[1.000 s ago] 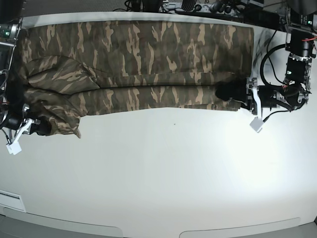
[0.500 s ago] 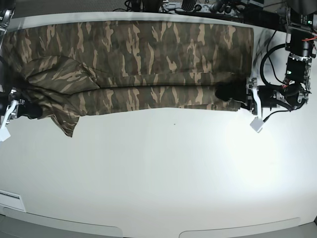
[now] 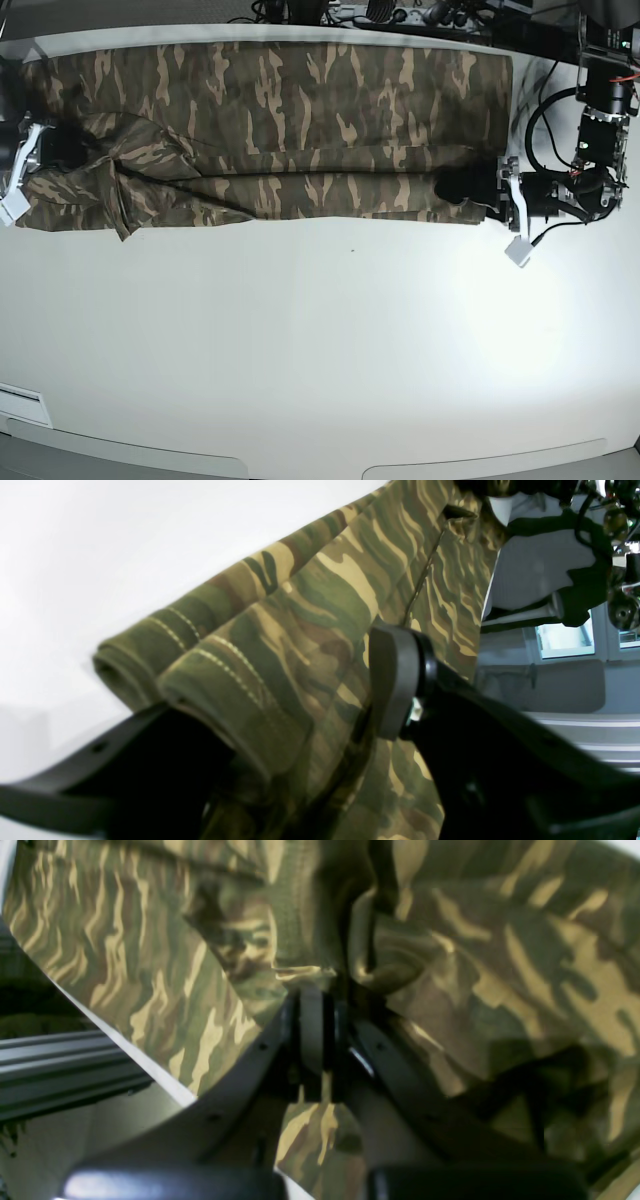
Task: Fold the T-shirt properly
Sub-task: 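Lower the folded edge onto the shirt and release with the right gripper, then pull the folded shirt edges outward with both grippers to straighten it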
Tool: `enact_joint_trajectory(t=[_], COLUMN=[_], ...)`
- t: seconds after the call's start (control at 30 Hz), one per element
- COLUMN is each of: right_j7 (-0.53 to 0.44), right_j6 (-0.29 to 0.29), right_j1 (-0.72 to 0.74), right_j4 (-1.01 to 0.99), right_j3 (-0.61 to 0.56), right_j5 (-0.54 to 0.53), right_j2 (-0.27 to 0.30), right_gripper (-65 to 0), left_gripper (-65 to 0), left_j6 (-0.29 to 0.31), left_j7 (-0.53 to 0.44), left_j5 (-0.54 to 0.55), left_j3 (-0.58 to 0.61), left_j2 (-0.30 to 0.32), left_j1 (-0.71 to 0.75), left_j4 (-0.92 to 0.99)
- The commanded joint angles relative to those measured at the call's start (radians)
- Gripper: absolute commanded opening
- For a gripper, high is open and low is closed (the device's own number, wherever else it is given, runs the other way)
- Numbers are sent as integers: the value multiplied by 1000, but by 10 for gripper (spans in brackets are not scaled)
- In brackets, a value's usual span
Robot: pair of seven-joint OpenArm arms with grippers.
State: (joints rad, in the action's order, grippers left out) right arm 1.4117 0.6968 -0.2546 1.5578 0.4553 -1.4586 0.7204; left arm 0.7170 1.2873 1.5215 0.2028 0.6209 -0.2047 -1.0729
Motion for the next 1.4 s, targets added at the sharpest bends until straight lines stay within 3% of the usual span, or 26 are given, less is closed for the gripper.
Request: enact_joint_trajectory(t=[0.0,0.33,0.8,0.97,1.07,1.17,1.37], right_j7=[-15,-15,-15,-76,-111,-140,-294], right_j6=[1,1,1,1,1,1,1], right_j1=[13,-46,-136,-154,-181,-197,-197], right_j4=[18,18,18,18,18,18,18], right_j3=[12,12,12,12,12,12,12], right_j5=[-25,-25,-25,222,297,331,331], right_j2=[32,97,91,89,89,89,72], right_gripper=[-650,-650,-650,-650,-650,-650,-650], left_gripper=[-307,-307,-307,-307,-307,-307,-307], left_j6=[-35,-35,-36,-36,-36,-36,-36], left_j7=[74,73,91,109,109,109,109], left_j5=[-38,-38,-38,-38,-38,-38,-38], left_j3=[12,12,12,12,12,12,-16], left_j2=[9,14,27,61,84,104,128], left_j1=[21,21,-42,-74,-95,-121,-171], left_j4=[13,13,13,13,13,13,13])
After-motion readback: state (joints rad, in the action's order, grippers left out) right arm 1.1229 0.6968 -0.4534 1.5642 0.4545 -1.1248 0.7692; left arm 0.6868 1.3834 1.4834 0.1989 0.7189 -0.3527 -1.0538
